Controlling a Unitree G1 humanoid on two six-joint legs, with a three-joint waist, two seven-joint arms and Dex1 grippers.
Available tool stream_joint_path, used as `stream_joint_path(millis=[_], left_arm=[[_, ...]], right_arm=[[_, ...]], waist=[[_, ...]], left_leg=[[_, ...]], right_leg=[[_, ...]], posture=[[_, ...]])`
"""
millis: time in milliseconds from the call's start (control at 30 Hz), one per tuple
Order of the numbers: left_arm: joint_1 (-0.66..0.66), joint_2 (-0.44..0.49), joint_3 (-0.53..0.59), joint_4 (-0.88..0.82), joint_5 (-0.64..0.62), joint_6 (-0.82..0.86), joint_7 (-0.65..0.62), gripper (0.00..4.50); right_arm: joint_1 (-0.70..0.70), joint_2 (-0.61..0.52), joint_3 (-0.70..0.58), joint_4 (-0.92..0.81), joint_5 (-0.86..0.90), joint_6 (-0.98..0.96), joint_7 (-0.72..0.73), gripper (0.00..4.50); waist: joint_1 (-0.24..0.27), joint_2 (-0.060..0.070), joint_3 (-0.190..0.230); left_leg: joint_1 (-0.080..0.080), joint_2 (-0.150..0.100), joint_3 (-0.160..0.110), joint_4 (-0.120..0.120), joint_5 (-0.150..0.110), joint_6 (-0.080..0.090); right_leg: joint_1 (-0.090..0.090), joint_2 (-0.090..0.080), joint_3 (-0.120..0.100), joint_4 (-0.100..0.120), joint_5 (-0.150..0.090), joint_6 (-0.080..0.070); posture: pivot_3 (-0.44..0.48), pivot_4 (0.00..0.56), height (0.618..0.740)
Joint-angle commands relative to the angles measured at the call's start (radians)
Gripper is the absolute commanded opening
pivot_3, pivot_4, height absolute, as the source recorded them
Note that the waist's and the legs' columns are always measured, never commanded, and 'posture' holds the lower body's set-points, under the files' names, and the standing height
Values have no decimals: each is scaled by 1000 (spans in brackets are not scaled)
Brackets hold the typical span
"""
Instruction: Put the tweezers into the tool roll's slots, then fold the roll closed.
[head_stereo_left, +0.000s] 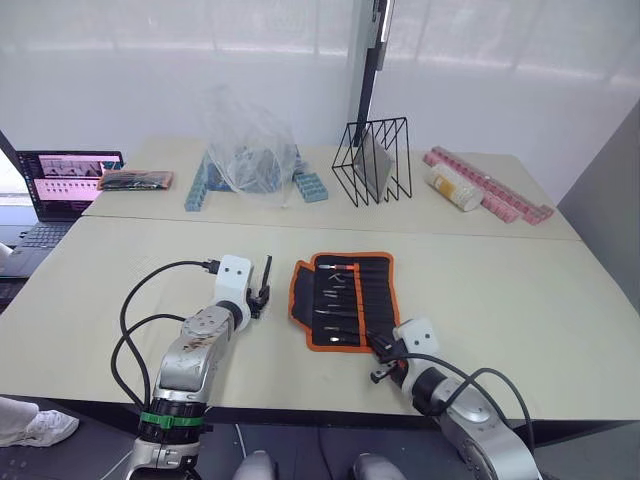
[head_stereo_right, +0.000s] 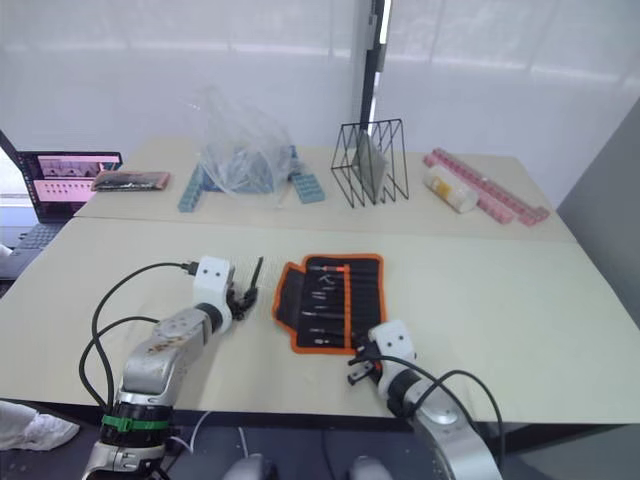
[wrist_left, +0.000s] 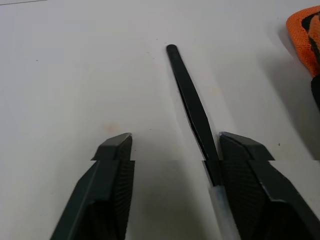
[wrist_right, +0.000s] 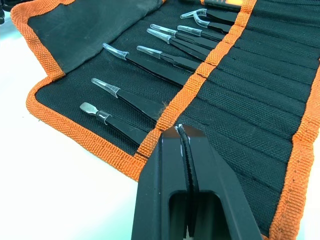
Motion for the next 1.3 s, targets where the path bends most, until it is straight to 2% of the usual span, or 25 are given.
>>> stream_joint_path(millis=[33,167,433,600,700,833,933,1067,1200,1300], left_arm=[[-5,-15,-28,32,2,-3,-18,1367],[-10,-13,-21,44,-3,-17,-24,44],[-6,22,13,37,-2,-46,-37,15],[-10,81,36,-6,-5,-82,-76,15],[-29,180,44,-58,-20,-103,-170,15],[-75,298,62,-127,-106,-108,-339,15],[-123,343,68,-163,-198,-67,-455,15],[-170,428,-29,-205,-257,-35,-639,15],[-229,472,-160,-209,-271,-24,-793,15],[-273,531,-293,-188,-180,-62,-881,15]], right_arm=[[30,-2,14,90,-28,79,-23,0],[34,-3,15,88,-30,78,-25,0],[34,-2,19,88,-30,76,-26,0],[31,-2,23,90,-30,76,-25,0],[29,-5,22,92,-30,77,-24,0],[30,-8,20,95,-29,77,-20,0],[30,-7,21,96,-29,78,-21,0],[31,-6,23,97,-29,79,-21,0],[35,-7,28,93,-30,79,-21,0],[36,-7,29,92,-31,79,-22,0]], waist=[[0,0,0],[1,0,-1],[0,0,-1],[-4,0,-1],[-7,-1,0],[-4,1,3],[-3,-1,6],[-7,-1,6],[-6,-1,7],[-7,-1,7]], left_leg=[[0,0,0,0,0,0],[0,0,0,0,0,0],[0,0,0,0,0,0],[-1,0,0,0,0,0],[-2,1,0,0,0,0],[-3,2,0,-1,0,0],[-3,2,0,-1,0,0],[-4,2,0,-1,0,0],[-3,2,1,-2,0,0],[-3,2,1,-2,0,0]], right_leg=[[0,0,0,0,0,0],[0,0,0,0,0,0],[0,0,0,0,0,0],[-1,0,0,0,0,0],[-3,1,0,0,0,0],[-4,2,0,-1,0,0],[-4,1,0,-1,0,0],[-4,2,0,-1,0,0],[-4,2,0,-1,0,0],[-4,2,1,-1,0,0]], posture=[[0,150,705],[0,150,705],[0,150,705],[0,150,705],[0,150,705],[0,150,705],[0,150,705],[0,150,705],[0,150,705],[0,150,705]])
